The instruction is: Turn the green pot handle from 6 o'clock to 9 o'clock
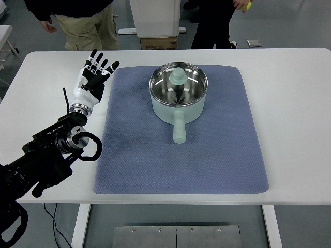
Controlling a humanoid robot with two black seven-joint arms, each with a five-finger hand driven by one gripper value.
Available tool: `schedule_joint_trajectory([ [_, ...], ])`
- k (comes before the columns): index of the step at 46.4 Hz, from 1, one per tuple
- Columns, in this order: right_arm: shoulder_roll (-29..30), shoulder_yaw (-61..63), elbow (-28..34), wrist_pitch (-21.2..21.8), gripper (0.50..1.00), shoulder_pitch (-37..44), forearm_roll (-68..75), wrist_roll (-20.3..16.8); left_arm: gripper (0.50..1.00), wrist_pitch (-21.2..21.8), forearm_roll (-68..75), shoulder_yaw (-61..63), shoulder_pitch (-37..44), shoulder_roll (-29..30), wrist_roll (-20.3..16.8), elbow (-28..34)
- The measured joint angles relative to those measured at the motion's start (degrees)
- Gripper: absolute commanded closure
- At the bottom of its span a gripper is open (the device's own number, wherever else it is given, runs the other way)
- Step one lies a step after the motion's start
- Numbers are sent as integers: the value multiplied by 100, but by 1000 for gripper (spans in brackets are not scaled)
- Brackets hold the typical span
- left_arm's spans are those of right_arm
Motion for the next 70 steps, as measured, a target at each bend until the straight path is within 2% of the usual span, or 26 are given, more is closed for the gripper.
schedule_joint_trajectory([
  [29, 0, 3, 0, -3, 500, 0, 0, 0, 500, -4, -18, -41, -14, 1, -94, -2],
  [36, 0, 2, 0, -3, 500, 0, 0, 0, 500, 16, -18, -44, -14, 8, -226, 0],
  [70, 0, 1, 0, -1, 500, 0, 0, 0, 500, 26, 9, -35, -48, 42, -233, 0],
])
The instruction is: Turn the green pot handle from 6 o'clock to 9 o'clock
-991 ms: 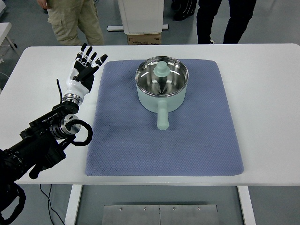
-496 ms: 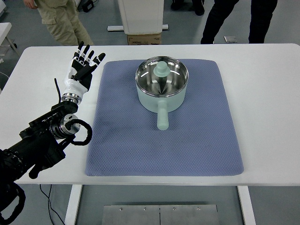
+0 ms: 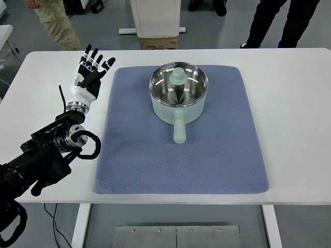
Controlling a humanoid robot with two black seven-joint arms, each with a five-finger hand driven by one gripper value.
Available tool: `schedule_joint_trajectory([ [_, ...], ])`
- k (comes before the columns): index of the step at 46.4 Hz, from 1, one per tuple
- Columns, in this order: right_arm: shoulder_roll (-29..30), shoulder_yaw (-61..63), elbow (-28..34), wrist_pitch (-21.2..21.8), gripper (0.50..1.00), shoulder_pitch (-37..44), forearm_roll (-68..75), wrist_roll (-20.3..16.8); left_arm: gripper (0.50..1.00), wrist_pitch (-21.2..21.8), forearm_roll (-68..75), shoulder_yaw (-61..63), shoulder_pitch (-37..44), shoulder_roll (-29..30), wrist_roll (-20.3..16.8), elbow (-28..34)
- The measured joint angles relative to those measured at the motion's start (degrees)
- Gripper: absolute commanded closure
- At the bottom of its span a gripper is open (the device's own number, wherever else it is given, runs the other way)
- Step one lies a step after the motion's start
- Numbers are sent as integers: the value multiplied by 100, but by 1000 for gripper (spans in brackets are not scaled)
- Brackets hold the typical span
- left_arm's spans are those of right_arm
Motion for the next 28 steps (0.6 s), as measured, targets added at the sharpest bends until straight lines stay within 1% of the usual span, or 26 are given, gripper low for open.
schedule_joint_trajectory([
  [28, 0, 0, 0, 1, 500, 0, 0, 0, 500, 5, 0, -7, -131, 23, 0, 0],
])
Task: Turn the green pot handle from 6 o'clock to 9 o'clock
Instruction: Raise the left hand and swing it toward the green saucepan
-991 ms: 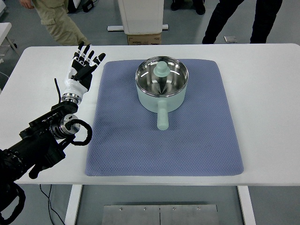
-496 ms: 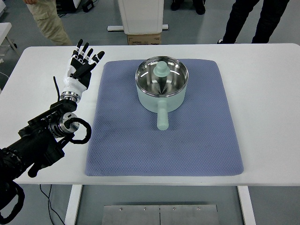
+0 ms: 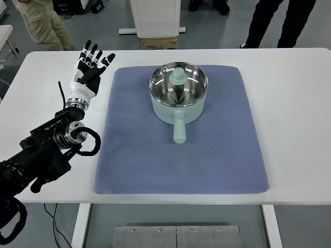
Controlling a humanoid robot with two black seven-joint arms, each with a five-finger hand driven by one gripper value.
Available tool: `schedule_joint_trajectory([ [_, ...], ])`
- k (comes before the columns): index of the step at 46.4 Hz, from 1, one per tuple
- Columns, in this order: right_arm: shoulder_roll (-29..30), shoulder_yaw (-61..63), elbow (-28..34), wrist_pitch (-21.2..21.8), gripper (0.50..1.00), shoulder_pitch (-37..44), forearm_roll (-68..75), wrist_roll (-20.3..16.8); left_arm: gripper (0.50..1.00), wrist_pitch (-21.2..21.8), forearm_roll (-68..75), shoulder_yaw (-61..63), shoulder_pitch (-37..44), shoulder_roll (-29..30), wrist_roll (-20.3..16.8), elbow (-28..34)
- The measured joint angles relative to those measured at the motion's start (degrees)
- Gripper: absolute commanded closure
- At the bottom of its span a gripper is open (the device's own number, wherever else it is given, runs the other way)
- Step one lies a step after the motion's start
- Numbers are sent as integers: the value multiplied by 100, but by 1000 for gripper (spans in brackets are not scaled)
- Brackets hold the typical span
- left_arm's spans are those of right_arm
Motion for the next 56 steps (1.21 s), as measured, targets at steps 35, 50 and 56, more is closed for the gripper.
schedule_joint_trajectory([
  [35, 0, 0, 0, -1, 500, 0, 0, 0, 500, -59, 405, 15, -413, 243, 0, -76],
  [50, 0, 1, 0, -2, 500, 0, 0, 0, 500, -41, 1110, 16, -455, 527, 0, -671],
  [56, 0, 1, 0, -4, 500, 0, 0, -1, 500, -35, 1337, 16, -513, 588, 0, -925],
])
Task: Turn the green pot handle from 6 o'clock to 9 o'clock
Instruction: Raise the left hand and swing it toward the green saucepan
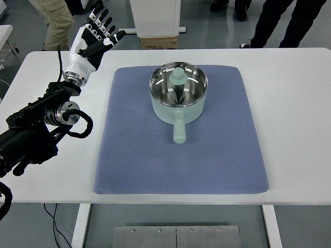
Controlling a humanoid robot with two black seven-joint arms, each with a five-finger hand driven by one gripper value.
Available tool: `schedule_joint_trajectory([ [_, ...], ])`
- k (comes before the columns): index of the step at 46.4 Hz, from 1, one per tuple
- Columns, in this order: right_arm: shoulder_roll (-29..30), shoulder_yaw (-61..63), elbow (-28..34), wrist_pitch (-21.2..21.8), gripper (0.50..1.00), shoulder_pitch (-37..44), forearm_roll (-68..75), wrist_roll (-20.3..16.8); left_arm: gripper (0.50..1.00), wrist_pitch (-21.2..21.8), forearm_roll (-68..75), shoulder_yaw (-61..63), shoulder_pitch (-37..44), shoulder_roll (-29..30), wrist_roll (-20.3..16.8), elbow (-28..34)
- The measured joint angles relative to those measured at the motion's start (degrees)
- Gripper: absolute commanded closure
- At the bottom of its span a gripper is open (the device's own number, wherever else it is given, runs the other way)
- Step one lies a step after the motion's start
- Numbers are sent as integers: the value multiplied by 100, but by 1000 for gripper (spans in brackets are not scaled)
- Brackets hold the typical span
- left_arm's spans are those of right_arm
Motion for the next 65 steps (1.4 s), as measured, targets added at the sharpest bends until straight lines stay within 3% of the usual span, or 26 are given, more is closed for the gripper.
schedule_joint_trajectory([
  [41, 0, 0, 0, 1, 500, 0, 0, 0, 500, -25, 1987, 25, -281, 523, 0, -1311],
  [65, 0, -3, 0, 5, 500, -1, 0, 0, 500, -25, 3203, 62, -475, 662, 0, -1768],
])
